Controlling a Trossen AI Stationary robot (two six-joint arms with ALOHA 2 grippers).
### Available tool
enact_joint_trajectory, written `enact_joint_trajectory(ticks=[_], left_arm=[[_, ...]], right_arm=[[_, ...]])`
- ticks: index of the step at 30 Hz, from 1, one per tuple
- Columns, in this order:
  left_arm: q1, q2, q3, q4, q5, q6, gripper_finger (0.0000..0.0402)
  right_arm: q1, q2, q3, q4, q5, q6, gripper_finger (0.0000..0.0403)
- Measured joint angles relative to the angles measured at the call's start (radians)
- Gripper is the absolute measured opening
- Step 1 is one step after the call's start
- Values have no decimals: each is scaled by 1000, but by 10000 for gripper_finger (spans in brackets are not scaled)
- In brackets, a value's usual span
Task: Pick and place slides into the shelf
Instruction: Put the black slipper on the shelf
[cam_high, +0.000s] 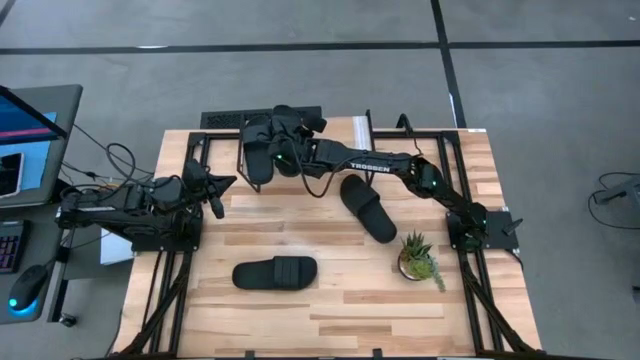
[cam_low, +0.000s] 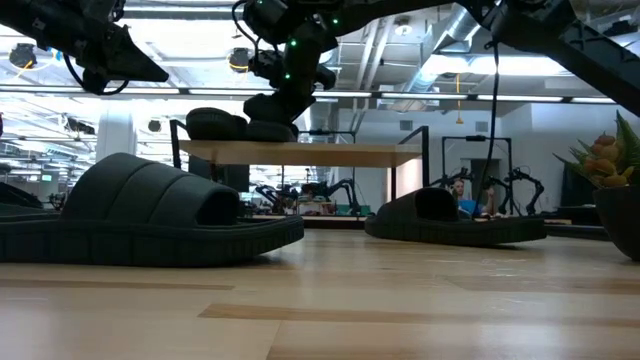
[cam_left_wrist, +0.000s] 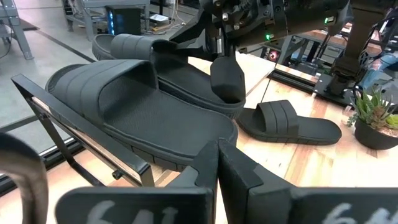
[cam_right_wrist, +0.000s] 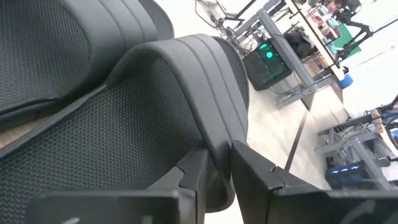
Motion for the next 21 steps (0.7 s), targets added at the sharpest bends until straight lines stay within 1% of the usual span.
enact_joint_trajectory(ticks=[21], left_arm=[[0,0,0,-5,1,11,0]], right_arm=[[-5,0,2,-39,-1,4,62]])
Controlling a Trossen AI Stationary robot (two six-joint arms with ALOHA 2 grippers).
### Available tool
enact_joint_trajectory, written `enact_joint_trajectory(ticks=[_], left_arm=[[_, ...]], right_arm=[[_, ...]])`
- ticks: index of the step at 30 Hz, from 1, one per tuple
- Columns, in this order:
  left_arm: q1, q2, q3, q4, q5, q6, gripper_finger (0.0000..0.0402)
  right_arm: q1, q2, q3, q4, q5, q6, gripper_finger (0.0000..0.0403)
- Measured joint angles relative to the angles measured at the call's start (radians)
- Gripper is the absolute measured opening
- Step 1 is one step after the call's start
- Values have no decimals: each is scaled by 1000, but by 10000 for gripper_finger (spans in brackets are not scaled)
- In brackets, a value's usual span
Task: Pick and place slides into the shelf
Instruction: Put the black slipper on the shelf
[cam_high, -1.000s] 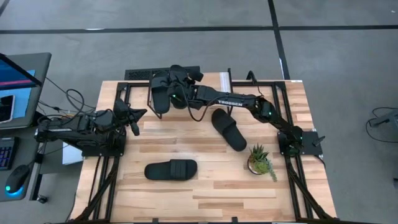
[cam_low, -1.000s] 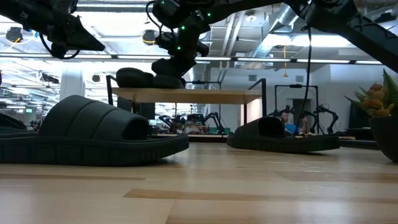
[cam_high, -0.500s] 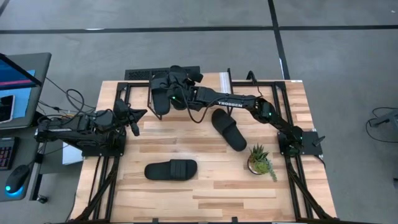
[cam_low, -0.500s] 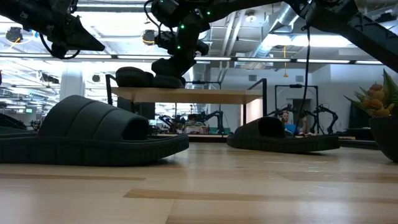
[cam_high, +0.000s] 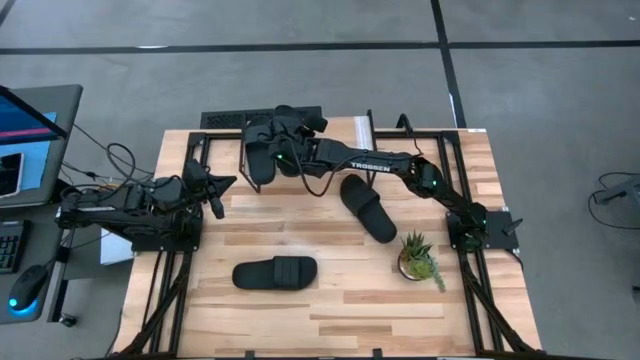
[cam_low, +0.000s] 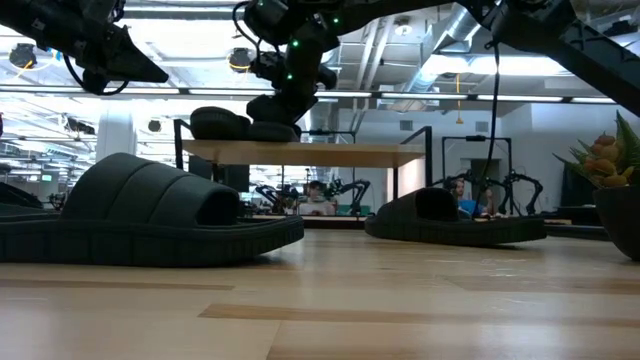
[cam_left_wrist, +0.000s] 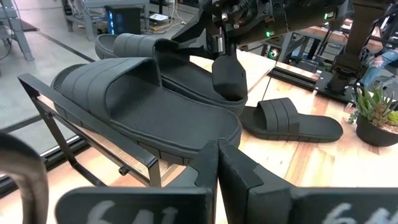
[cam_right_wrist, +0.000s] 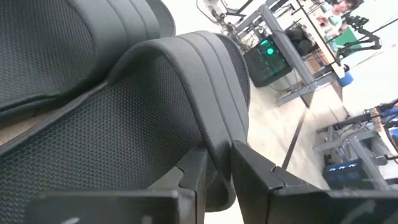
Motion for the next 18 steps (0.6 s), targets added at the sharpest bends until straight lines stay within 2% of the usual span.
enact_joint_trajectory(ticks=[6,9,12,18], left_arm=[[0,0,0,0,0,2,0],[0,0,0,0,0,2,0],[0,0,0,0,0,2,0],[0,0,0,0,0,3,0]], right_arm=[[-2,0,0,-25,-18,35,63],[-2,0,0,-26,-18,37,76],[-2,0,0,-26,-18,39,109],[-2,0,-1,-33,-22,42,200]])
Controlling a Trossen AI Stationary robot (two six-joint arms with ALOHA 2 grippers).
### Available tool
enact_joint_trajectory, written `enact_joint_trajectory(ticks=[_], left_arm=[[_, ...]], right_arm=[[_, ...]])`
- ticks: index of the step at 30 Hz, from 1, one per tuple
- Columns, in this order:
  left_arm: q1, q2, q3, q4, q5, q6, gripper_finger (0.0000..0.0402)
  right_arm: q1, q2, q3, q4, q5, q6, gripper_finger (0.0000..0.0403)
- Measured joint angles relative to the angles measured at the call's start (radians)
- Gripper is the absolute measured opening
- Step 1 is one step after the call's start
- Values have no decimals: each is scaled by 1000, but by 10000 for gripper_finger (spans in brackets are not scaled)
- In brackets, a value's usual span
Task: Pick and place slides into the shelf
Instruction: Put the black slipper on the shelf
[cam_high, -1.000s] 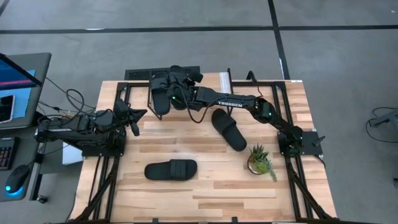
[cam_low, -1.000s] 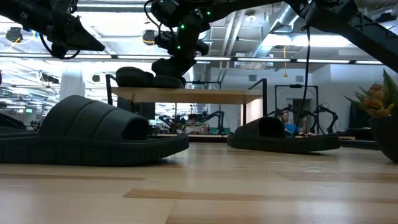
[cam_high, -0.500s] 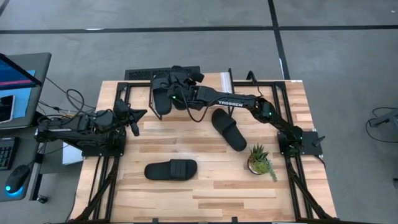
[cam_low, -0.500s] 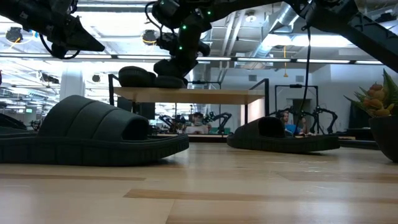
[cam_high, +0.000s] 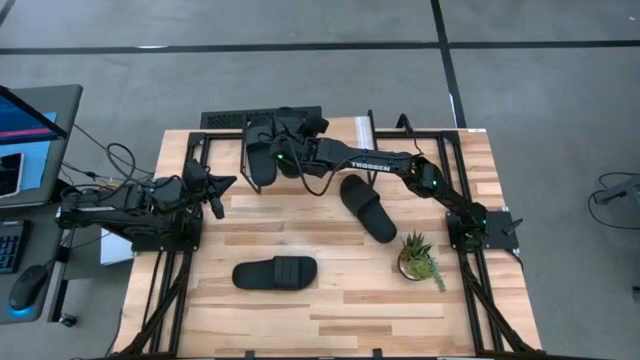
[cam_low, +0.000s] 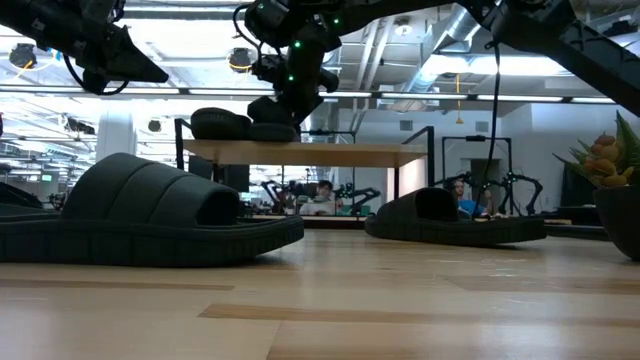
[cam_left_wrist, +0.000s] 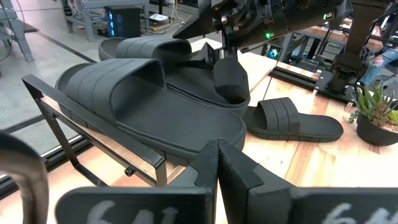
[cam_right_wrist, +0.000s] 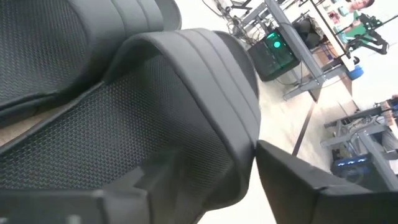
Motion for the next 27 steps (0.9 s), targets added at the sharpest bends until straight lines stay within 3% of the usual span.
enact_joint_trajectory(ticks=[6,21,27], left_arm=[[0,0,0,-2,0,0,0],[0,0,0,-28,-1,0,0],[0,0,0,-36,-2,9,0]], right_arm=[[3,-10,9,-33,10,-7,253],[36,-42,48,-33,33,-57,255],[59,-83,53,-12,171,-59,255]])
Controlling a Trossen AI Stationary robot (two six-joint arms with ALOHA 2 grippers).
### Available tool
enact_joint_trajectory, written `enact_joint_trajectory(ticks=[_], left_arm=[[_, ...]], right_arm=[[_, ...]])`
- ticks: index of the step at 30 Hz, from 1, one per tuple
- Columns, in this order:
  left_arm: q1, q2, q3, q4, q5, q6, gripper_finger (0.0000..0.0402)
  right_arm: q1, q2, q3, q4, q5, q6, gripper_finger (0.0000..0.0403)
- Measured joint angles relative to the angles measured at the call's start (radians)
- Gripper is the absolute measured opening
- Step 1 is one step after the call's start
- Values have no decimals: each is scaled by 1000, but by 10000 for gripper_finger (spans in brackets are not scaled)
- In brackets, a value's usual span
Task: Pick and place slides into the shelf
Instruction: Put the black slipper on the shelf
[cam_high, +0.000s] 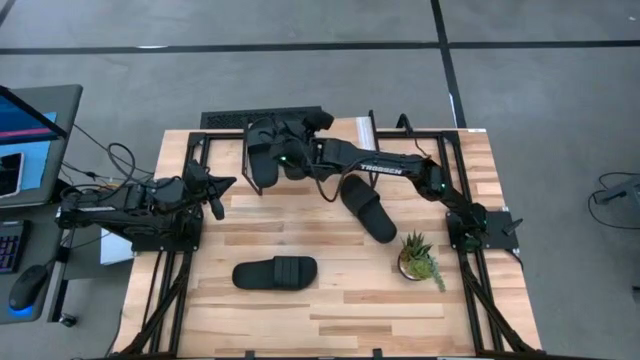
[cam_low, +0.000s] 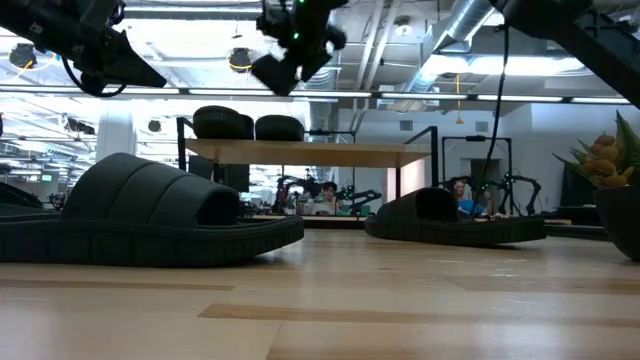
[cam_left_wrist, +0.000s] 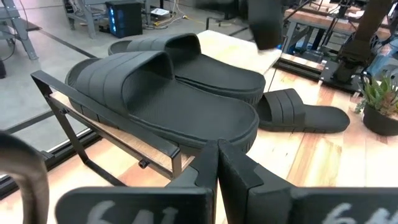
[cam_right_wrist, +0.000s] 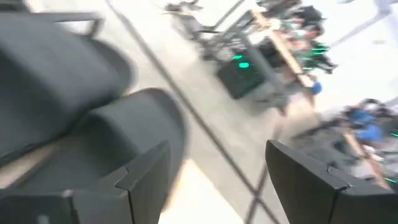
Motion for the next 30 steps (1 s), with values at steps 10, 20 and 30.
enact_joint_trajectory(ticks=[10,20,30], left_arm=[[0,0,0,-59,2,-10,0],[0,0,0,-49,233,-12,0],[0,31,0,-15,639,-23,0]], right_arm=[[20,-192,-3,-169,184,75,180],[-51,-399,-1,-617,-42,439,8],[-93,-404,-3,-738,-61,444,14]])
